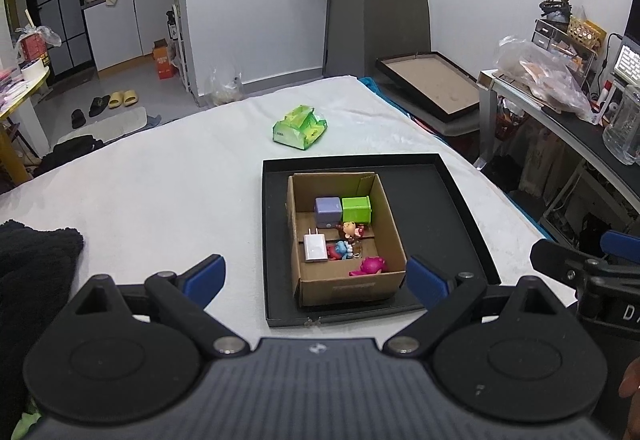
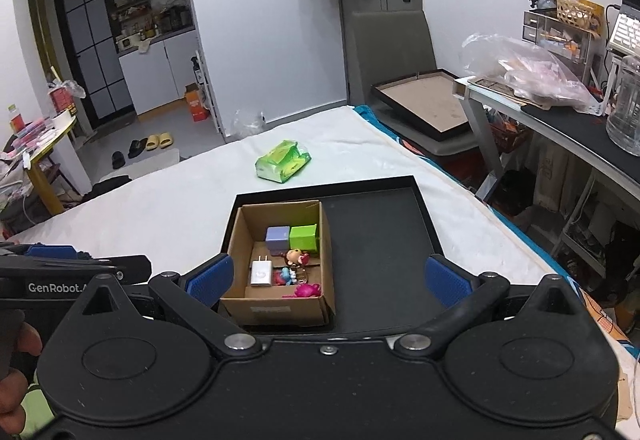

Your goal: Organize rigid objects

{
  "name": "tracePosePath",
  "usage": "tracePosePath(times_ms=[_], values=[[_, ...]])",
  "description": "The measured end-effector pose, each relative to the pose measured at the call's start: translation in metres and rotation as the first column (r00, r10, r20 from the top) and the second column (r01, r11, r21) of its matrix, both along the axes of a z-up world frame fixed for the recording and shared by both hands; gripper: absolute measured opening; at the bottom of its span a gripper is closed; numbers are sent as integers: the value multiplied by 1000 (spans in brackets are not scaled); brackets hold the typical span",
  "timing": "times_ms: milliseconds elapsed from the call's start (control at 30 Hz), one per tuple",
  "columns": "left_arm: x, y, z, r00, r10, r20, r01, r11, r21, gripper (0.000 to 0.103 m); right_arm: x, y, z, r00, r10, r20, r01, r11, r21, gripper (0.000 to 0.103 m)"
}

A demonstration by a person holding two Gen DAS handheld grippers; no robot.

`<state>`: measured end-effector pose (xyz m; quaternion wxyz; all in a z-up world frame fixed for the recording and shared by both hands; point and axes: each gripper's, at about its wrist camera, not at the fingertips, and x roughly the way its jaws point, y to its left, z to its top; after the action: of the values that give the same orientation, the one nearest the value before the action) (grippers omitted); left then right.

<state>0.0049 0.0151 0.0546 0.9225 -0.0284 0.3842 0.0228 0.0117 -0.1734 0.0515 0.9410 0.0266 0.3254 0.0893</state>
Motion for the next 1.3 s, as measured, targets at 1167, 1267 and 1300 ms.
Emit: tracePosePath(times_ms=[1167, 1267, 1300], values=[[-25, 1, 1, 1000, -8, 29, 8, 1000, -4, 96, -26, 1, 4, 999, 9, 31, -10, 999, 33, 103], [-25, 1, 0, 1000, -11, 26, 11, 1000, -3, 96, -26, 1, 3, 1000, 6, 25, -7, 999, 37, 103], [-25, 1, 0, 1000, -11, 25, 12, 1000, -3, 96, -25, 0, 3, 1000, 7, 22, -8, 999, 42, 103]])
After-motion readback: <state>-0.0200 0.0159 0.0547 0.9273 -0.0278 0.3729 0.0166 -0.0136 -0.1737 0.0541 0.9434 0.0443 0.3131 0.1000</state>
